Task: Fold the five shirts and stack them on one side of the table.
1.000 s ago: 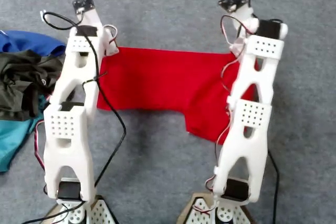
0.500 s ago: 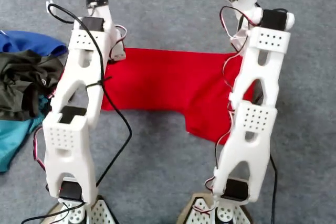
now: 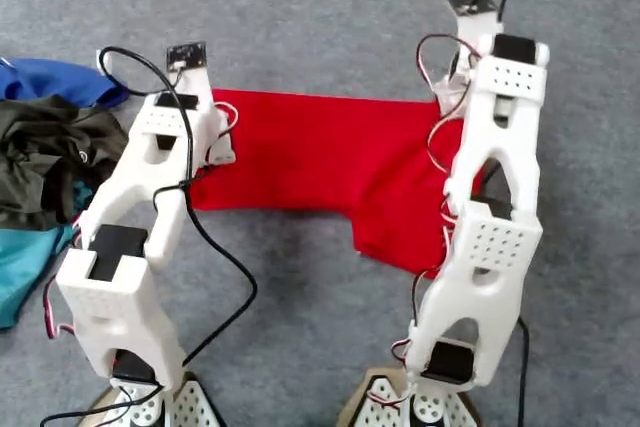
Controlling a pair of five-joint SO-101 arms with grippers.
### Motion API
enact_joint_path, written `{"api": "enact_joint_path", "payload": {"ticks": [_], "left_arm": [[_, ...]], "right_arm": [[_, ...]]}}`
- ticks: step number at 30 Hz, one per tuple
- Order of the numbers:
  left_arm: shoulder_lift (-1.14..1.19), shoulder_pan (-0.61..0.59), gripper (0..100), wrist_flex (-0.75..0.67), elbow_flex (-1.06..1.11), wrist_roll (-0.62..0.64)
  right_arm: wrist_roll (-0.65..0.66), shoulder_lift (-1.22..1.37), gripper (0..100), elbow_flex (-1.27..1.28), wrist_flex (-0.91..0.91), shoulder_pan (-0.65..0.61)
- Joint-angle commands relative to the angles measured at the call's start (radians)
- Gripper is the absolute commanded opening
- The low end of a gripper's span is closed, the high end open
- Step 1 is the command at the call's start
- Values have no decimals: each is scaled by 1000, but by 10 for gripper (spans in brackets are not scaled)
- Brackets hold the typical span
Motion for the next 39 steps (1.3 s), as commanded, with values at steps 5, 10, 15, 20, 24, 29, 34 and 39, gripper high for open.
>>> {"api": "enact_joint_path", "payload": {"ticks": [5, 10, 15, 20, 24, 29, 34, 39], "left_arm": [[-28, -49, 19, -110, 11, 12], [77, -118, 19, -157, -49, -9], [142, -123, 19, -60, -166, -9], [139, -126, 19, 26, -252, -9], [64, -115, 19, 155, -368, -9], [-15, -61, 19, 310, -425, -11], [-76, 34, 20, 387, -301, -31], [-176, 58, 20, 276, -35, -63]], "right_arm": [[-75, 102, 5, 7, -120, 36], [-72, 153, 5, -81, -98, 56], [-46, 163, 5, -130, -51, 54], [34, 113, 5, -271, 71, 42], [68, 59, 5, -418, 178, 21], [115, 33, 5, -588, 381, 10], [114, 2, 5, -481, 413, 51], [146, -153, 5, -248, 408, 77]]}}
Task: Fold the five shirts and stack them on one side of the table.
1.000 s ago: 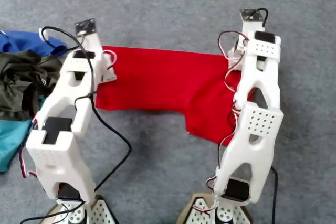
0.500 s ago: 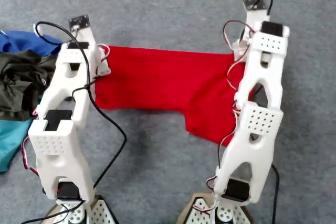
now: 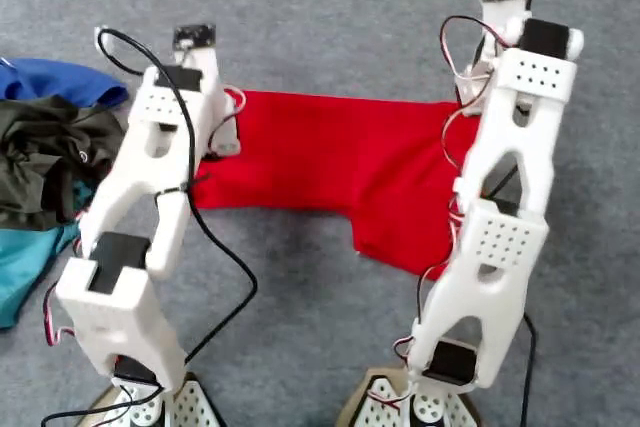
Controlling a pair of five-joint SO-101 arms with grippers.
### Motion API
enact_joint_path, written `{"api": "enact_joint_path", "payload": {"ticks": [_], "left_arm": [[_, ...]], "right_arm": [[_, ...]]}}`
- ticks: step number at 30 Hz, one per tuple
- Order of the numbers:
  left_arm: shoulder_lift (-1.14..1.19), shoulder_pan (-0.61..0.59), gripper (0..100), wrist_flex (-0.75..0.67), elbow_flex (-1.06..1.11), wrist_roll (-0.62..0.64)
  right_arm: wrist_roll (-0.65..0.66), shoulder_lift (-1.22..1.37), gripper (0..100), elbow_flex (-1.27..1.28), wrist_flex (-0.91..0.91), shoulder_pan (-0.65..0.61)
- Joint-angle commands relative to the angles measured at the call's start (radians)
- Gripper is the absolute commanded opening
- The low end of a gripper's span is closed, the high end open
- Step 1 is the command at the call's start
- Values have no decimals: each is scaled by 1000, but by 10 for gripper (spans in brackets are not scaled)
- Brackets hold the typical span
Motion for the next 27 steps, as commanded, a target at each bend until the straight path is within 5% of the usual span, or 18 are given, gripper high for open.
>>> {"api": "enact_joint_path", "payload": {"ticks": [1, 8, 17, 27], "left_arm": [[-116, 9, 20, -103, 183, -29], [-180, -26, 20, -353, 422, -25], [-177, -92, 20, -381, 485, -72], [-108, -192, 20, -402, 459, -138]], "right_arm": [[21, -194, 5, 143, 12, 24], [40, -363, 5, 578, -195, 27], [169, -380, 5, 1106, -835, 70], [189, -386, 5, 1139, -925, 140]]}}
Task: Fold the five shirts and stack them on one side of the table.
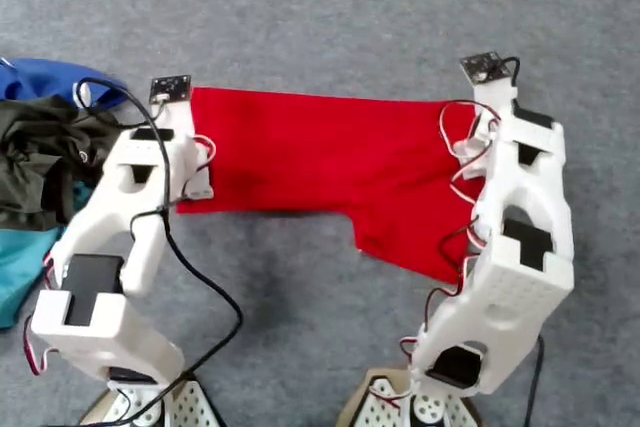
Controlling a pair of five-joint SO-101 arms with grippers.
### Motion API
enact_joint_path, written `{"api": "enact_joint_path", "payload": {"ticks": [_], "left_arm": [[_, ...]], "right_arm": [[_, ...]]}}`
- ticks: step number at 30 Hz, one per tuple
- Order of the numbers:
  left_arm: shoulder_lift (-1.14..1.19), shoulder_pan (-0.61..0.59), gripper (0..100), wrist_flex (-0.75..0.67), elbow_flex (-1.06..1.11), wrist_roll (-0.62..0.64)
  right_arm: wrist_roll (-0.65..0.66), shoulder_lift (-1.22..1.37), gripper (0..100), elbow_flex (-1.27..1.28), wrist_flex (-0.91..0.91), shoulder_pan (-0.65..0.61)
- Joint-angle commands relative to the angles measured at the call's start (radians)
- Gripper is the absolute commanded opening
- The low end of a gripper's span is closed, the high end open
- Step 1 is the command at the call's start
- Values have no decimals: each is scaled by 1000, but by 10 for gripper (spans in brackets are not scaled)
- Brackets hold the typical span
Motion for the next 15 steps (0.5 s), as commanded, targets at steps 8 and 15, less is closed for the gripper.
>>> {"api": "enact_joint_path", "payload": {"ticks": [8, 15], "left_arm": [[19, -57, 20, 92, -95, -74], [19, -55, 20, 327, -408, -66]], "right_arm": [[12, -166, 5, -41, 129, -51], [29, -469, 5, -5, 235, -119]]}}
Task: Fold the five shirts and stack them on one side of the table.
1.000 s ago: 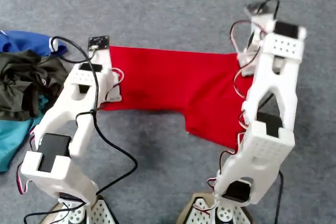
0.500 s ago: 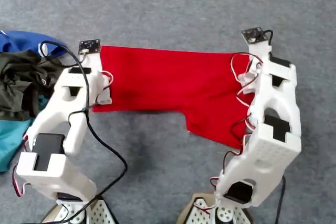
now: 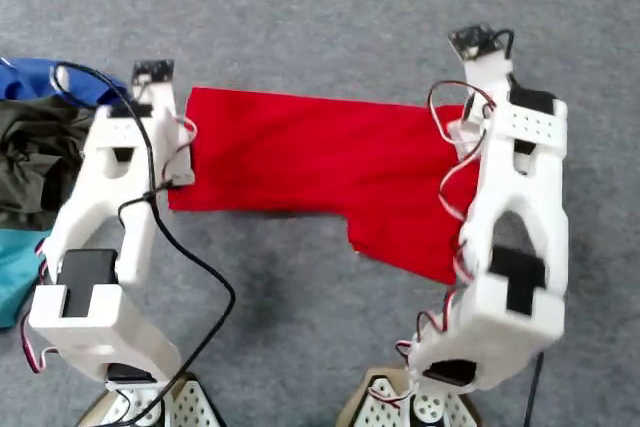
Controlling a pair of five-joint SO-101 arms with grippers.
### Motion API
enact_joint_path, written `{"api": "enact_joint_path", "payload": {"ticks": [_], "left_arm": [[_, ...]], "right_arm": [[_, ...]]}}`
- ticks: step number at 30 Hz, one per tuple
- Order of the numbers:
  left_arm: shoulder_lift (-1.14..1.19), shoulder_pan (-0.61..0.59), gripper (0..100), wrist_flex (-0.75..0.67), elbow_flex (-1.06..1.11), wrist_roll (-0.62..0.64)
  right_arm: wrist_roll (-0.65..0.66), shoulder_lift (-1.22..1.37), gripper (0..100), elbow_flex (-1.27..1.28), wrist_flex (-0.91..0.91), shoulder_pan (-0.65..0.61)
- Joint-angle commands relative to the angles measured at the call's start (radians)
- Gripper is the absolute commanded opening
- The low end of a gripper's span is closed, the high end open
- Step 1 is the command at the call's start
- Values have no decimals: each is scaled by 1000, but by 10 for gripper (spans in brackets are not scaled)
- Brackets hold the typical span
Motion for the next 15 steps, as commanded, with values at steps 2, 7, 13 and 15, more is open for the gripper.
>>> {"api": "enact_joint_path", "payload": {"ticks": [2, 7, 13, 15], "left_arm": [[4, 5, 20, 81, -244, 3], [47, 106, 20, -58, -310, 3], [229, 138, 20, -327, -324, 68], [283, 126, 20, -342, -358, 80]], "right_arm": [[23, -232, 5, 25, 35, -30], [23, -254, 5, 99, -43, -33], [-12, -133, 5, 125, -242, -31], [-18, -82, 5, 107, -276, -27]]}}
